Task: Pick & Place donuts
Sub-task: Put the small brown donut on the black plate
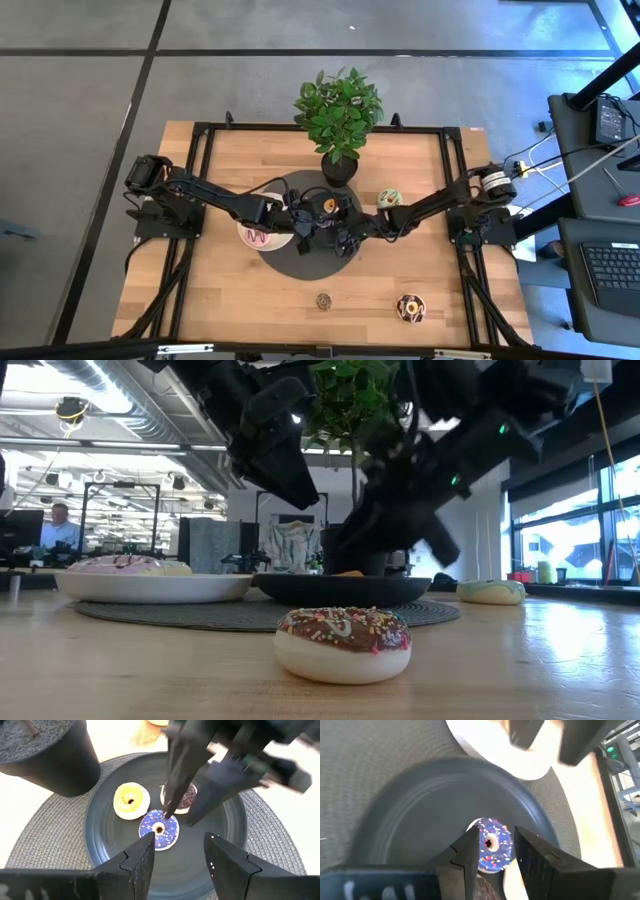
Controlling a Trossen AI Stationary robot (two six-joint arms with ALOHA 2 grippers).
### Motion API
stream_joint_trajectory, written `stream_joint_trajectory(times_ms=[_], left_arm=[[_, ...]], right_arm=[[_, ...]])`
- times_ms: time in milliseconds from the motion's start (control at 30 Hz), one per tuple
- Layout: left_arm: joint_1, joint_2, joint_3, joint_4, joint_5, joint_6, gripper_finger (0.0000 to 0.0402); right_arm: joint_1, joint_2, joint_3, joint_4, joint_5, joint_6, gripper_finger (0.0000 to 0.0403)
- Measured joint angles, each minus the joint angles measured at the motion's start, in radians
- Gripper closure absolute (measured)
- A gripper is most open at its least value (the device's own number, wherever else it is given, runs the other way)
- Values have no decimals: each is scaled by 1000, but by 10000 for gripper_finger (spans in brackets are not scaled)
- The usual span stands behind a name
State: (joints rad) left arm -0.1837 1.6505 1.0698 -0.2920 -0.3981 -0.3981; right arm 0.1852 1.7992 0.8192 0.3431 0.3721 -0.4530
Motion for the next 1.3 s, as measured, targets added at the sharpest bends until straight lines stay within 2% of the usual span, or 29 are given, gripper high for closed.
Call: stream_joint_trajectory(times_ms=[233,400,500,667,867,1067,1300], left_arm=[[0,0,0,-5,0,0,236],[0,0,0,-9,0,0,238],[0,1,0,-11,0,0,237],[0,1,0,-7,0,0,236],[-3,1,0,-4,15,-34,235],[-22,1,0,39,113,-4,233],[-94,93,14,277,324,176,233]], right_arm=[[17,-165,0,-273,-4,72,279],[10,-319,-51,-479,-108,222,279],[-1,-420,-110,-528,-137,325,279],[-21,-560,-178,-591,-84,442,279],[-26,-630,-207,-607,-68,495,279],[-26,-632,-207,-602,-61,500,279],[-26,-632,-207,-599,-51,497,279]])
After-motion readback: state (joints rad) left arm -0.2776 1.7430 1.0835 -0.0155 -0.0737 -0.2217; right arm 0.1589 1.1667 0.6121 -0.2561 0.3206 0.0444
